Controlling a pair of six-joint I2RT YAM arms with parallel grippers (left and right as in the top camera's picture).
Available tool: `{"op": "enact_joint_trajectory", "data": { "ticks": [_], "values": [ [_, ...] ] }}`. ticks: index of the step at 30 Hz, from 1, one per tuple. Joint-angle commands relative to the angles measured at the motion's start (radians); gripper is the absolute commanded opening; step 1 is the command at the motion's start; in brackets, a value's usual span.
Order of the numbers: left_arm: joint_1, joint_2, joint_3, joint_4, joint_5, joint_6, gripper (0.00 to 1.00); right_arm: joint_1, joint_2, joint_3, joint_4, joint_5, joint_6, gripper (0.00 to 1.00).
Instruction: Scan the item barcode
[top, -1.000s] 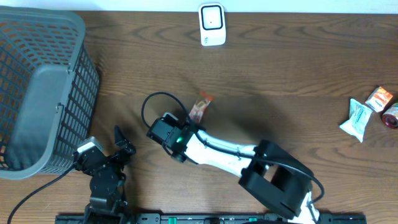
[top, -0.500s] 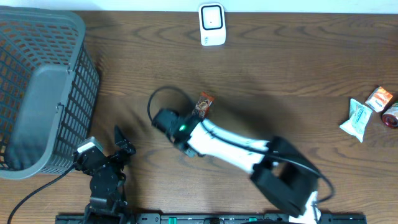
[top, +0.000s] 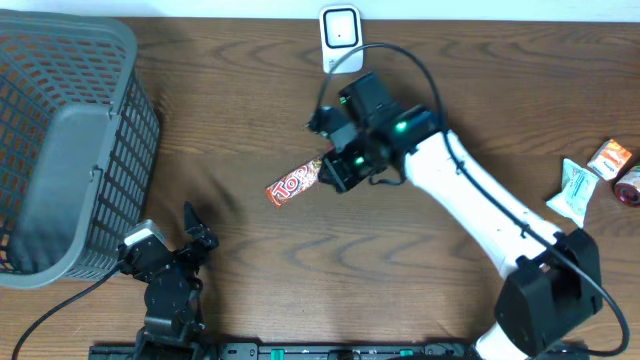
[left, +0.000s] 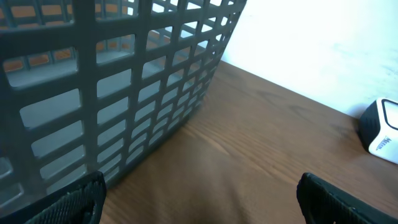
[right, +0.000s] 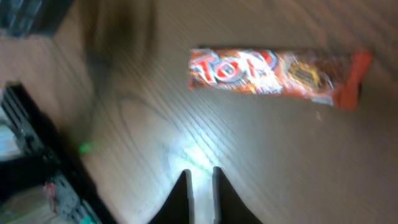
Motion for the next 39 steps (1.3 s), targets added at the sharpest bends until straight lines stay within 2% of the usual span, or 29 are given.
{"op": "enact_joint_trajectory", "data": {
  "ticks": [1, 2, 6, 8, 11, 17, 22, 26, 27, 28, 29, 30, 31, 32, 33, 35, 36, 38, 39],
  "values": [
    [0.003, -0.002, -0.025, -0.006, -0.006, -0.002, 0.98, 0.039, 0.031, -0.003, -0.029, 0.157, 0.02, 0.88],
    [0.003, -0.002, -0.025, -0.006, -0.006, -0.002, 0.98, 0.062, 0.035, -0.003, -0.027, 0.217, 0.027, 0.99],
    [0.003, -0.002, -0.025, -0.006, -0.006, -0.002, 0.98, 0.172, 0.089, -0.004, 0.058, 0.49, 0.149, 0.99],
    [0.003, -0.002, -0.025, -0.006, -0.006, -0.002, 0.98, 0.2, 0.136, -0.004, 0.107, 0.522, 0.19, 0.99],
    [0.003, -0.002, -0.025, -0.006, -0.006, -0.002, 0.98, 0.228, 0.23, 0.0, 0.152, 0.523, 0.276, 0.99],
    [0.003, -0.002, -0.025, -0.006, -0.006, -0.002, 0.98, 0.277, 0.288, 0.016, 0.222, 0.545, 0.307, 0.99],
    [0.003, -0.002, -0.025, -0.006, -0.006, -0.002, 0.98, 0.226, 0.286, 0.145, 0.03, 0.518, 0.584, 0.99],
    [0.003, -0.002, -0.025, -0.006, -0.006, -0.002, 0.98, 0.166, 0.286, 0.234, 0.014, 0.347, 0.605, 0.99],
    [0.003, -0.002, -0.025, -0.006, -0.006, -0.002, 0.98, 0.158, 0.286, 0.244, 0.014, 0.323, 0.598, 0.78],
    [0.003, -0.002, -0.025, -0.006, -0.006, -0.002, 0.98, 0.151, 0.286, 0.25, 0.016, 0.323, 0.599, 0.52],
    [0.003, -0.002, -0.025, -0.006, -0.006, -0.002, 0.98, 0.145, 0.286, 0.249, 0.023, 0.347, 0.602, 0.71],
    [0.003, -0.002, -0.025, -0.006, -0.006, -0.002, 0.98, 0.142, 0.287, 0.246, 0.045, 0.36, 0.617, 0.69],
    [0.003, -0.002, -0.025, -0.006, -0.006, -0.002, 0.98, 0.138, 0.288, 0.242, 0.074, 0.357, 0.633, 0.77],
    [0.003, -0.002, -0.025, -0.006, -0.006, -0.002, 0.98, 0.136, 0.288, 0.242, 0.093, 0.349, 0.652, 0.96],
    [0.003, -0.002, -0.025, -0.006, -0.006, -0.002, 0.98, 0.129, 0.288, 0.243, 0.11, 0.312, 0.774, 0.99],
    [0.003, -0.002, -0.025, -0.006, -0.006, -0.002, 0.98, 0.117, 0.295, 0.244, 0.093, 0.236, 0.96, 0.96],
    [0.003, -0.002, -0.025, -0.006, -0.006, -0.002, 0.98, 0.116, 0.299, 0.244, 0.094, 0.235, 1.011, 0.97],
    [0.003, -0.002, -0.025, -0.006, -0.006, -0.002, 0.98, 0.117, 0.32, 0.244, 0.111, 0.245, 1.122, 0.89],
    [0.003, -0.002, -0.025, -0.006, -0.006, -0.002, 0.98, 0.117, 0.332, 0.245, 0.122, 0.243, 1.154, 0.89]
  ]
}}
